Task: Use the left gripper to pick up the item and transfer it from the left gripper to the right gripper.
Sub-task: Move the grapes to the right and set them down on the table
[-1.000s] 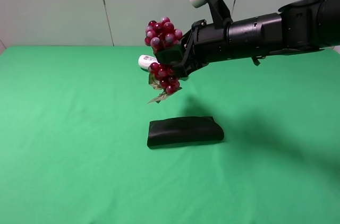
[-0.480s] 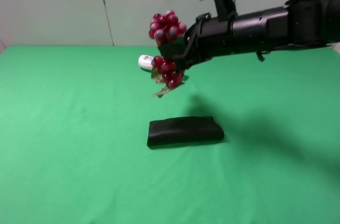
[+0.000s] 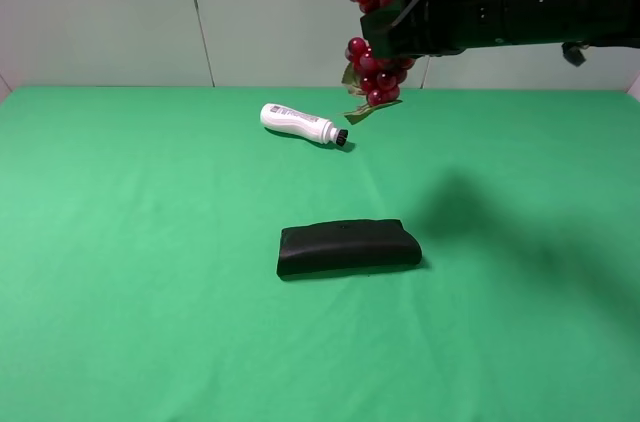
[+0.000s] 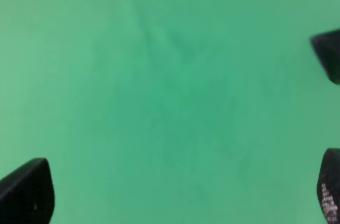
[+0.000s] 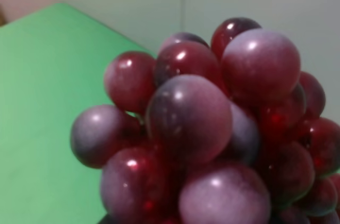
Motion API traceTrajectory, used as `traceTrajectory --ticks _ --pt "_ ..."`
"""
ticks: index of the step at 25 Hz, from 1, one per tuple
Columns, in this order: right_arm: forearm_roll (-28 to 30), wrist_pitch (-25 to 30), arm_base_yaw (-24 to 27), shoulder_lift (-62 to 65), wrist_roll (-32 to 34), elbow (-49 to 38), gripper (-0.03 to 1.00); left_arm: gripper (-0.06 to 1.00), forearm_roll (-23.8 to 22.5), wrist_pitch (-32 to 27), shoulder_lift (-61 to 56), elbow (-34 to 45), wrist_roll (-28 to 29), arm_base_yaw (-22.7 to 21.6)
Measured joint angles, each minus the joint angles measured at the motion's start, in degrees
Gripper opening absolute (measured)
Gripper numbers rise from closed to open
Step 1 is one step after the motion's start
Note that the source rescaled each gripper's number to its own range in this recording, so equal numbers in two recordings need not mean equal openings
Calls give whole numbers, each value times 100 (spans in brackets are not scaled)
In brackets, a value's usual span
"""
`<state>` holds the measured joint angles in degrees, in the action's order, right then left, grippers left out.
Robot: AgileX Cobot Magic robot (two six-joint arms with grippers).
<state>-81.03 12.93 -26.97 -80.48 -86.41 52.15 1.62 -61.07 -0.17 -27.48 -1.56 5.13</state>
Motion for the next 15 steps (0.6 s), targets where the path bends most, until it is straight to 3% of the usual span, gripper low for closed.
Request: traceTrajectory --ticks 6,9,10,11,15 --pt "2402 5 5 7 2373 -5 3 100 0 0 0 0 0 -741" --pt "3654 277 201 7 3632 -5 3 100 -7 0 0 0 0 -1023" --pt "3654 277 201 7 3632 -5 3 100 -40 0 0 0 0 -1067" --pt "4292 517 460 7 4387 -5 3 100 -57 0 0 0 0 -1084" --pt "5199 1053 1084 7 5171 -5 3 100 -90 0 0 0 0 -1092"
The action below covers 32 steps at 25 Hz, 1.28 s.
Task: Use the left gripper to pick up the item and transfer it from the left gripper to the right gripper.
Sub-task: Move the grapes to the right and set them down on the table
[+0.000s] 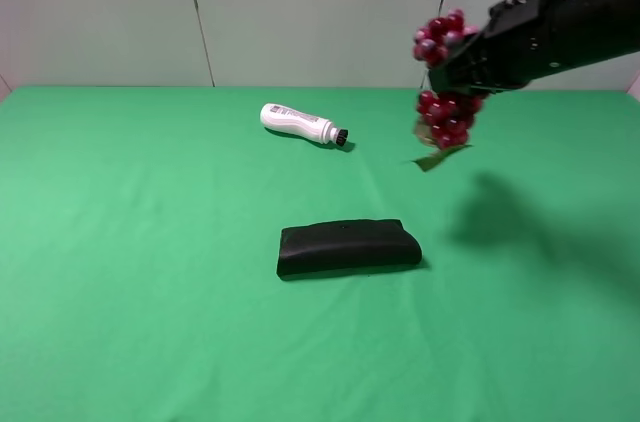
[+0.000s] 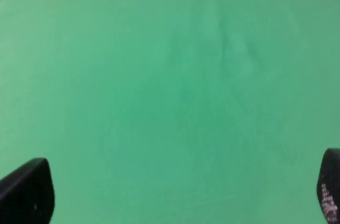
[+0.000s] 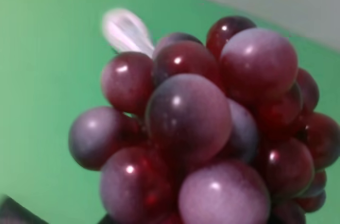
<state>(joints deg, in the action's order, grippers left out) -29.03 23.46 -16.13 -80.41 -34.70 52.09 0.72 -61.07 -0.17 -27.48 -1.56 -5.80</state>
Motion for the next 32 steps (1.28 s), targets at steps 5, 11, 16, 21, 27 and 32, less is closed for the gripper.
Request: traceTrajectory --ticks 5,11,16,21,27,32 --pt "356 526 606 0 216 0 3 100 -11 0 0 0 0 0" --pt "524 899 875 -229 265 0 2 100 -11 0 0 0 0 0" --pt "740 960 882 -558 454 0 2 100 -11 0 0 0 0 0" --pt "1251 1083 882 -1068 851 0 2 100 -13 0 0 0 0 0" --pt "1701 1431 882 -1538 1421 5 2 100 -13 0 0 0 0 0" --pt "2006 1702 882 -1741 1785 5 2 100 -13 0 0 0 0 0"
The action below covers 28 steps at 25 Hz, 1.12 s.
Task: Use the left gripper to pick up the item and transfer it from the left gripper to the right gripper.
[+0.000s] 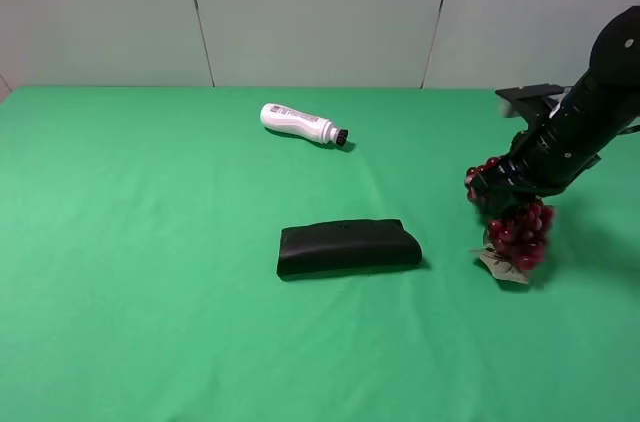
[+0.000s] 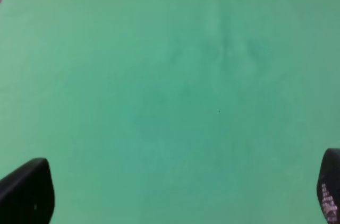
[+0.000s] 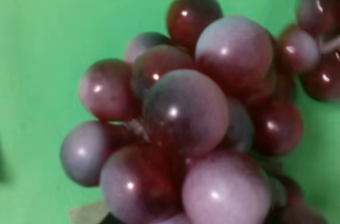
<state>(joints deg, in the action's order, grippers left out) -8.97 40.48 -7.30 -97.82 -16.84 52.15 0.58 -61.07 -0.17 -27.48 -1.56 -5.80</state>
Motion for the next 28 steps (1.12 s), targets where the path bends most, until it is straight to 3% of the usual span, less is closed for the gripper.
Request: traceTrajectory --ticks 4,5,7,8,9,11,17,28 --pt "120 66 0 -23 119 0 0 100 0 0 0 0 0 0" --pt "120 73 0 -30 126 0 4 100 0 0 0 0 0 0" --pt "127 100 0 -30 158 0 39 100 0 0 0 0 0 0" --pt "127 107 0 -30 222 0 63 100 0 0 0 0 0 0" --pt "141 107 0 -30 297 0 78 100 0 0 0 0 0 0" --pt "154 107 0 -30 450 0 92 100 0 0 0 0 0 0" --pt "158 113 0 78 544 0 100 100 -5 0 0 0 0 0" --pt "160 795 0 1912 544 24 100 100 -5 0 0 0 0 0"
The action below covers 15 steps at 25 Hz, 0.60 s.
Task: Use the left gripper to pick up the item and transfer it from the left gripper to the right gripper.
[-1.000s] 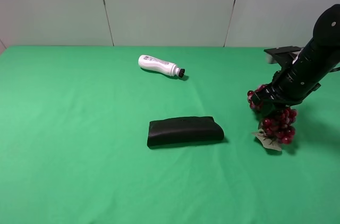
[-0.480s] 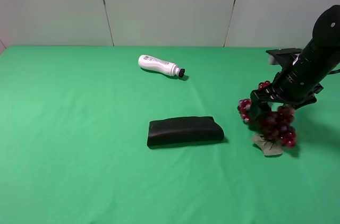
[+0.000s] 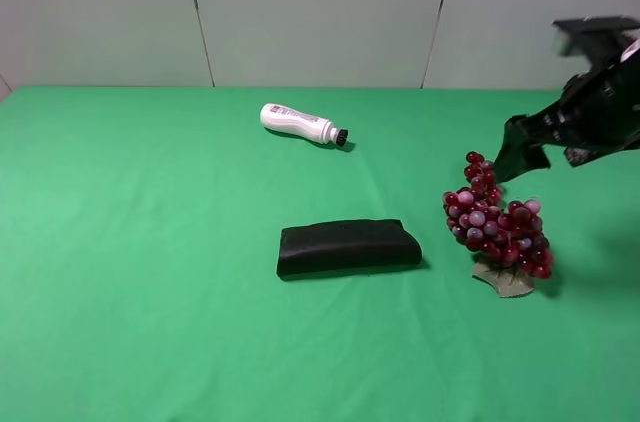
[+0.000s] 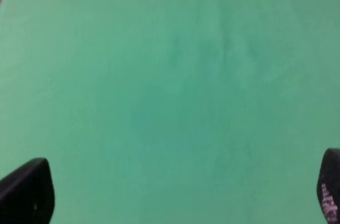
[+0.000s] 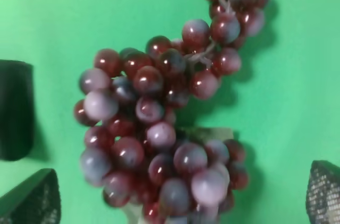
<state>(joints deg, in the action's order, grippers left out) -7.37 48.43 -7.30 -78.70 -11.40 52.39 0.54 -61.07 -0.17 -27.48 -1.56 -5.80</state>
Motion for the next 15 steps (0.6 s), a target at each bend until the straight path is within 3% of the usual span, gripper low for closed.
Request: traceTrajectory --ticks 11,15 --pt "-4 1181 0 2004 161 0 100 100 0 0 0 0 0 0" --pt "-4 1300 0 2777 409 -253 100 100 0 0 0 0 0 0"
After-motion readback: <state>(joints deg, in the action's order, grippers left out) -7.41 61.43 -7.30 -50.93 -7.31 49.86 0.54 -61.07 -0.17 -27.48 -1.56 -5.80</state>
